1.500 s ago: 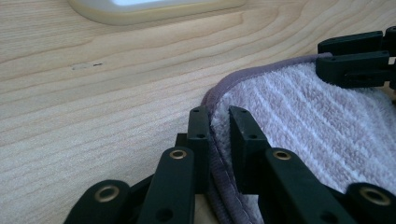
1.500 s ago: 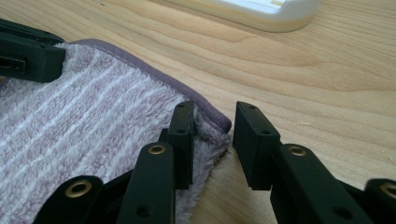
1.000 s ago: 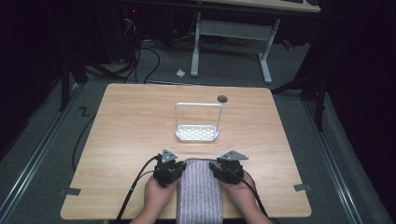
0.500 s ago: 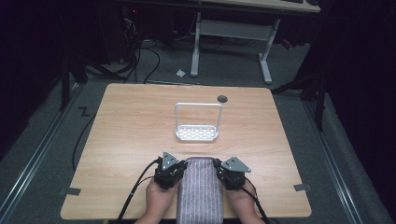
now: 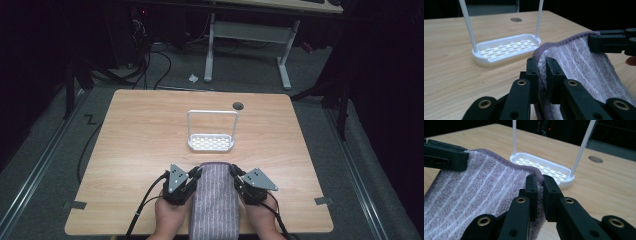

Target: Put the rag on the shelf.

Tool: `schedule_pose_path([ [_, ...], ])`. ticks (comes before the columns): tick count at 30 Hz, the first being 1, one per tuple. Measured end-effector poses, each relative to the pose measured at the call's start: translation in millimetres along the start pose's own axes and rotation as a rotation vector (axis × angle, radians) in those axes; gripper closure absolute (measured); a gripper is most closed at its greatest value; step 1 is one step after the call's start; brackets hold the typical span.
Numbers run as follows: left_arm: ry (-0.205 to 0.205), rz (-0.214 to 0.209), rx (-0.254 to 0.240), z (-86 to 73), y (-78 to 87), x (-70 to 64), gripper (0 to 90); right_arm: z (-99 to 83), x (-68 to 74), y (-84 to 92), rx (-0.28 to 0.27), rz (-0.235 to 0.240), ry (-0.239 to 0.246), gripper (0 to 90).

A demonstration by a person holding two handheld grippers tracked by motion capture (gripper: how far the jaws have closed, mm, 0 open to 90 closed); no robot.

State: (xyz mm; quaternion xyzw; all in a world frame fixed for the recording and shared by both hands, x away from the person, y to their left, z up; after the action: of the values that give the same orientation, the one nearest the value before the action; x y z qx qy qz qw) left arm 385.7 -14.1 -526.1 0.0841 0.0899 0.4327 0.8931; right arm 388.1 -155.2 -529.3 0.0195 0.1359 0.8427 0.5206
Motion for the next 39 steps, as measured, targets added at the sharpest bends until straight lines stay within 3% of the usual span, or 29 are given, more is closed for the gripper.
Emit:
schedule_pose_path([
  [5, -0.009, 0.011, -0.032, 14.3, 3.3, 1.3, 81.9, 20.6, -1.6, 2.8, -0.058, -0.011, 0.025, 84.0],
  [16, -0.033, 0.016, -0.109, 61.5, 2.2, 4.7, 81.9, 62.7, -11.3, 7.8, -0.142, -0.033, 0.028, 84.0],
  [19, -0.036, 0.013, -0.118, 68.1, 1.0, 4.7, 81.9, 73.9, -14.3, 9.0, -0.166, -0.037, 0.025, 84.0],
  [39, -0.068, 0.014, -0.222, 129.5, -4.7, 12.3, 81.9, 130.4, -34.3, 9.8, -0.260, -0.056, 0.016, 84.0],
])
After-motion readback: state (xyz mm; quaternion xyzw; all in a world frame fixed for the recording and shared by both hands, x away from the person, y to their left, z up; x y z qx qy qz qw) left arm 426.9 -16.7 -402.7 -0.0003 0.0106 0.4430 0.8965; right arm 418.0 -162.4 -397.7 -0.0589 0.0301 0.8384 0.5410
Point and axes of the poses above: each handheld gripper's, and its own axes: y roughly backward along the jaws, z roughly out of its top, x roughly to its left, the point moved 10 cm from there along -y, roughly forward along the jaws, and after that the axes turned 5 degrees about -x, right-handed, at the moved point
